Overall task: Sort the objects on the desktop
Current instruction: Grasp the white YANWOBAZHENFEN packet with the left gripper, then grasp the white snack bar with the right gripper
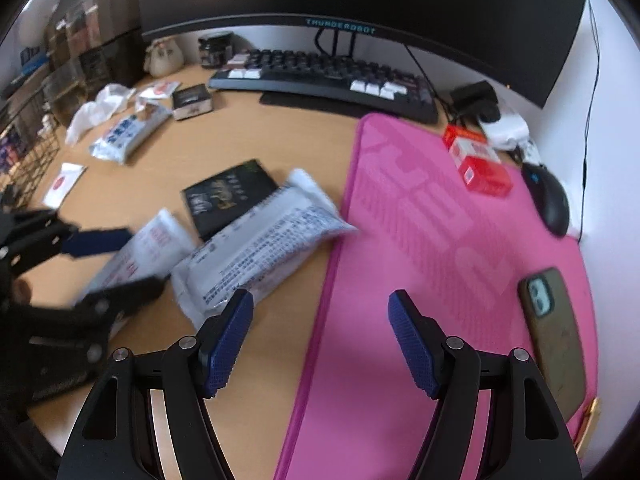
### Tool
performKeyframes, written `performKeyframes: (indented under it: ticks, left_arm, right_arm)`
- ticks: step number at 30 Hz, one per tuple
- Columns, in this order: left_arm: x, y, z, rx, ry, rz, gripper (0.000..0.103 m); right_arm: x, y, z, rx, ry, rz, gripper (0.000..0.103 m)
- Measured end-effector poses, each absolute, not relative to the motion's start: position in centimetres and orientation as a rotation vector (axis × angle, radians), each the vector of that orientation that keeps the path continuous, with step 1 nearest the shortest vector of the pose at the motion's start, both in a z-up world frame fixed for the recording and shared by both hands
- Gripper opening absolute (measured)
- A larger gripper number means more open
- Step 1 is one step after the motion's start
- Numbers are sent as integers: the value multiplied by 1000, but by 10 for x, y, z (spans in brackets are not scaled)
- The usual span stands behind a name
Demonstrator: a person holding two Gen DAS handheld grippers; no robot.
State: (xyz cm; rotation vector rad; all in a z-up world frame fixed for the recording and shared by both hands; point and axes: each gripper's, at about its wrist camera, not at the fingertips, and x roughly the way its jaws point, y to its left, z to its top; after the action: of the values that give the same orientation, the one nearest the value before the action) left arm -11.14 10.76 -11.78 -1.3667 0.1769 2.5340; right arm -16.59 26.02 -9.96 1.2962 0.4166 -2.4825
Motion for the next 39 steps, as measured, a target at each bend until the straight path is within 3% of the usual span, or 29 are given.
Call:
performKeyframes:
  ticks: [10, 16, 29, 30, 33, 39]
  left_arm:
    - [-111, 67, -117, -1410, 140, 2623, 48]
    - [-109, 65, -117, -1410, 146, 2615, 48]
    - [-111, 63, -118, -1412, 145, 2635, 48]
    - [-111, 63, -118, -1412, 144, 2636, 48]
    - [-111, 62, -116, -1405, 138, 2647, 48]
    - [-106, 61, -105, -1363, 133, 2660, 47]
  right_arm:
    - [-188, 249, -84, 1307, 121, -2468, 70]
    - [-202, 223, -110, 1348, 181, -2460, 70]
    - [-198, 261, -117, 1378, 197, -2482, 70]
    - [-198, 261, -117, 1370, 205, -2490, 68]
    - [-192, 262, -112, 1347, 191, -2452, 39]
    - [-178, 257, -104, 1332, 253, -2466, 37]
